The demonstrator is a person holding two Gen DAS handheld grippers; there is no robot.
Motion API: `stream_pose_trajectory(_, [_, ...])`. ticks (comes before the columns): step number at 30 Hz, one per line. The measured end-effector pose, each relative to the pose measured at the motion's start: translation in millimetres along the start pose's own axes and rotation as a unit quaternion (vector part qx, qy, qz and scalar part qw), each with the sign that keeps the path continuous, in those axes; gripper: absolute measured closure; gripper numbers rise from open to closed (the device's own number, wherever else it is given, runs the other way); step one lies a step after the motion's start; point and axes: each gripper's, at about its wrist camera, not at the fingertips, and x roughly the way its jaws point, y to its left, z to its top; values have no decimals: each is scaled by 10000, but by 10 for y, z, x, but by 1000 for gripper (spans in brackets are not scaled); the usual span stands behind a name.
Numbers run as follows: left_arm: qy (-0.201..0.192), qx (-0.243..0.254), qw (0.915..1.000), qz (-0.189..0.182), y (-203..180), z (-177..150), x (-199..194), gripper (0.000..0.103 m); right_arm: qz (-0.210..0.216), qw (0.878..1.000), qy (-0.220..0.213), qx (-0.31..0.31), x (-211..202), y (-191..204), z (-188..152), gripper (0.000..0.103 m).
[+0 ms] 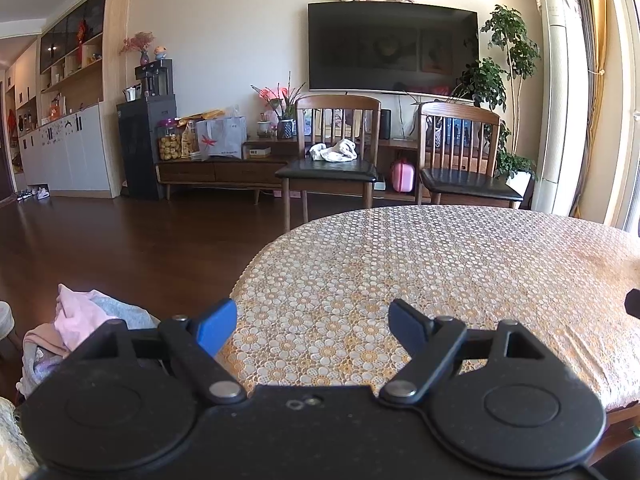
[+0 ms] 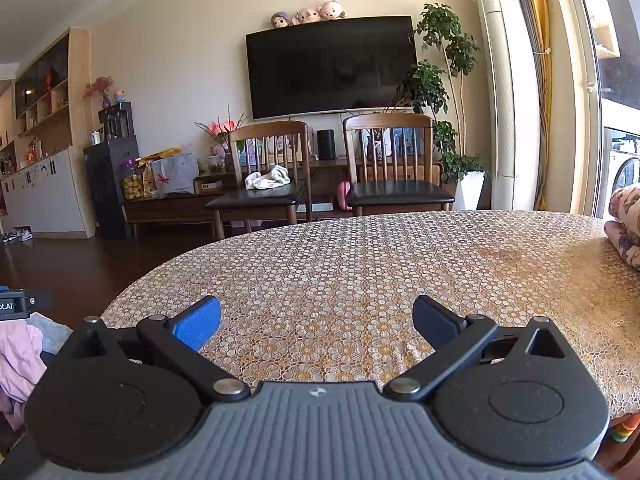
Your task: Fold clothes
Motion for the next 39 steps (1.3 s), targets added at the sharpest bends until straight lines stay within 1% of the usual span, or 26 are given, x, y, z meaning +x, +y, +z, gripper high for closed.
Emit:
stream_pose_trajectory(9, [0, 46, 10000, -3, -57, -57, -36, 0, 14, 10000, -24, -21, -48, 9, -9, 0])
stream_pose_trajectory(12, [13, 51, 10000, 0, -3, 8, -36, 0, 24, 10000, -27, -17, -28, 3, -31, 0])
stream_pose_trajectory(24, [35, 16, 10000, -12, 16, -9, -8, 0, 31, 10000, 27, -7, -18, 41, -96, 0])
stream_pose_trajectory(39, [94, -11, 10000, -32, 20, -20, -1, 0, 94, 9998, 136, 57, 13, 18, -56, 0])
